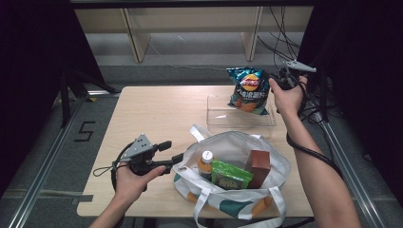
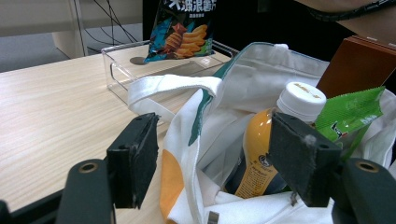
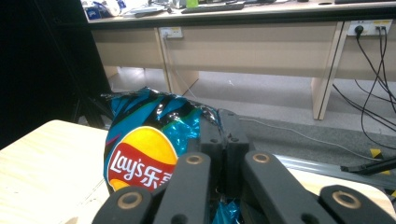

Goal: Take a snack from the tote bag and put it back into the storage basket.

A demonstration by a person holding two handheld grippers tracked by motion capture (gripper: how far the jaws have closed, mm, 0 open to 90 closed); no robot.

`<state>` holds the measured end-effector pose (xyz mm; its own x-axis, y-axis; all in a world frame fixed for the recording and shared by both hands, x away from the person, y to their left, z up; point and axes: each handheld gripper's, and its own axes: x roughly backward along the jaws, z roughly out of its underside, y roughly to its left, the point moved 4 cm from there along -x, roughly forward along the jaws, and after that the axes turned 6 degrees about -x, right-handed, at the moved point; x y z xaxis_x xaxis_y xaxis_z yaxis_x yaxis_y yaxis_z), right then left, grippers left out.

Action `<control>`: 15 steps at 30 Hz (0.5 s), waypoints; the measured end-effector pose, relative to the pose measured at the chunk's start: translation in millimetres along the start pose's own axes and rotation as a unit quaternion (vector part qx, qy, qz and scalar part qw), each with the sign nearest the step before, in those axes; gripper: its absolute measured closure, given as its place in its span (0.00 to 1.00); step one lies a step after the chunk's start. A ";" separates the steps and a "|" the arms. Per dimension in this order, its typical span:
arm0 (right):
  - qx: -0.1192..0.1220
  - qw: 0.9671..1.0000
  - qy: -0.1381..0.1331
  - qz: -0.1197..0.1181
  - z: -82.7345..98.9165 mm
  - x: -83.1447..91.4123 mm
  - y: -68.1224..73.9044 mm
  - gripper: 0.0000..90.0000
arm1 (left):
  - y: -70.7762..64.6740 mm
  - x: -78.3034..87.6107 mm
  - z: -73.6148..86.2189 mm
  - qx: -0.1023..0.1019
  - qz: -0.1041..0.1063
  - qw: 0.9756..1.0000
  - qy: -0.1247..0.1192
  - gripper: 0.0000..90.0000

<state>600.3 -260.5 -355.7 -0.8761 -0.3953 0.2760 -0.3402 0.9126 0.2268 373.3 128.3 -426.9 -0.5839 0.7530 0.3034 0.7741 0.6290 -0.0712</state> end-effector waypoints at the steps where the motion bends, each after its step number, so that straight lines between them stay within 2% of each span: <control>1: 0.005 1.000 -0.003 0.000 0.7 -1.1 -0.5 1.00 | 0.0 0.3 0.2 0.001 -0.001 1.000 0.002 0.36; 3: 0.004 1.000 0.000 0.001 1.7 -1.7 -0.2 1.00 | 0.0 0.2 0.6 0.000 0.000 1.000 0.002 0.36; 4: -0.008 1.000 0.002 0.002 2.6 -1.7 1.3 1.00 | 0.0 0.2 0.7 0.001 0.000 1.000 0.002 0.36; 5: -0.005 1.000 0.002 0.003 3.1 -2.5 0.9 1.00 | -0.2 0.2 0.6 0.002 -0.001 1.000 0.002 0.36; 6: 0.009 1.000 0.005 -0.001 3.8 -2.4 -1.2 1.00 | -0.2 0.4 0.3 0.001 -0.001 1.000 0.002 0.36; 7: -0.003 1.000 0.004 0.002 4.3 -2.8 0.5 1.00 | -0.7 0.2 0.3 0.008 -0.002 1.000 0.000 0.36; 8: 0.004 1.000 0.006 0.001 4.9 -2.7 -0.5 1.00 | -0.8 0.5 0.1 0.008 -0.003 1.000 0.001 0.36; 10: -0.004 1.000 0.004 0.000 5.6 -4.0 0.0 1.00 | -0.7 0.5 0.2 0.007 -0.003 1.000 0.001 0.36; 12: 0.000 1.000 0.008 0.000 6.6 -4.1 -2.2 1.00 | -0.7 0.2 0.4 0.008 -0.004 1.000 0.001 0.36; 13: -0.014 1.000 0.011 0.001 7.1 -4.2 -0.7 1.00 | -0.1 0.1 0.2 0.001 -0.001 1.000 0.001 0.36; 15: -0.014 1.000 0.009 0.003 8.0 -5.2 -2.0 1.00 | -0.5 0.0 0.2 0.001 0.000 1.000 0.001 0.36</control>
<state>602.9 -259.5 -365.1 -0.8713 -0.3928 0.2943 -0.3259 0.9114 0.2515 372.9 128.0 -427.0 -0.5839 0.7519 0.3061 0.7730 0.6302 -0.0736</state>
